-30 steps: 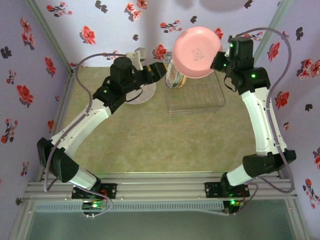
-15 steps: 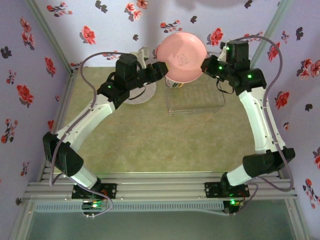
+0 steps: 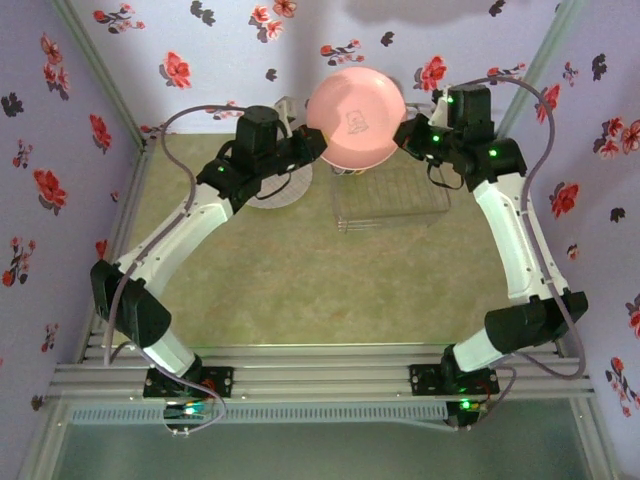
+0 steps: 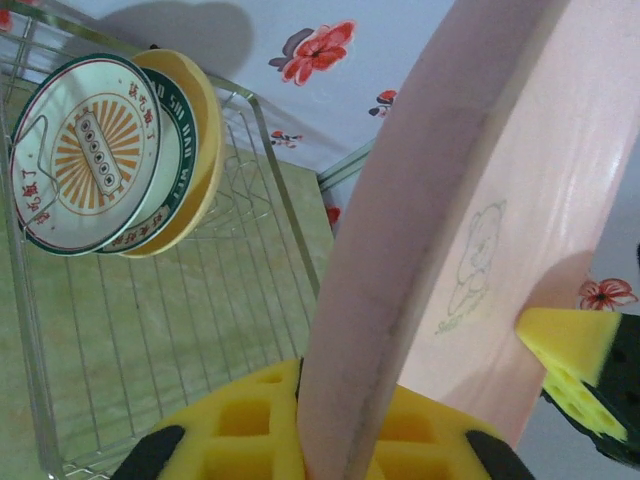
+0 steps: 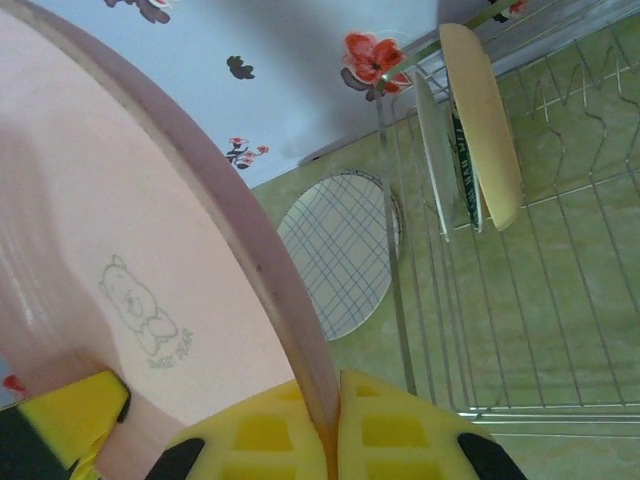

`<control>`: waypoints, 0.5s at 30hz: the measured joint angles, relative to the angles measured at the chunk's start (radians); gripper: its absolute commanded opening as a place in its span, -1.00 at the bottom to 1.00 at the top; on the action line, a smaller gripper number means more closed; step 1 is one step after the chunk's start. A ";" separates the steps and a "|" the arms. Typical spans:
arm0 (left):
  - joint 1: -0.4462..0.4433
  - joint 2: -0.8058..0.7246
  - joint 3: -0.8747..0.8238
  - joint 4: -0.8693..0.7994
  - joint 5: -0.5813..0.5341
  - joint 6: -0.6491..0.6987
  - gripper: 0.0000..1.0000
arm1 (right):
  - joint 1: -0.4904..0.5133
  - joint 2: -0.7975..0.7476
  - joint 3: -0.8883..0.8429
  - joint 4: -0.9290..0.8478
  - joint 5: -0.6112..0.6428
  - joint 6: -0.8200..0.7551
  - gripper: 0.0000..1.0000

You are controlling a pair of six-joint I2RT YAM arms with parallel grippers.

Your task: Unload the plates from the dish rack

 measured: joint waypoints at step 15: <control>0.026 0.000 0.014 -0.026 0.043 0.004 -1.00 | 0.002 -0.029 -0.054 0.045 -0.025 -0.046 0.43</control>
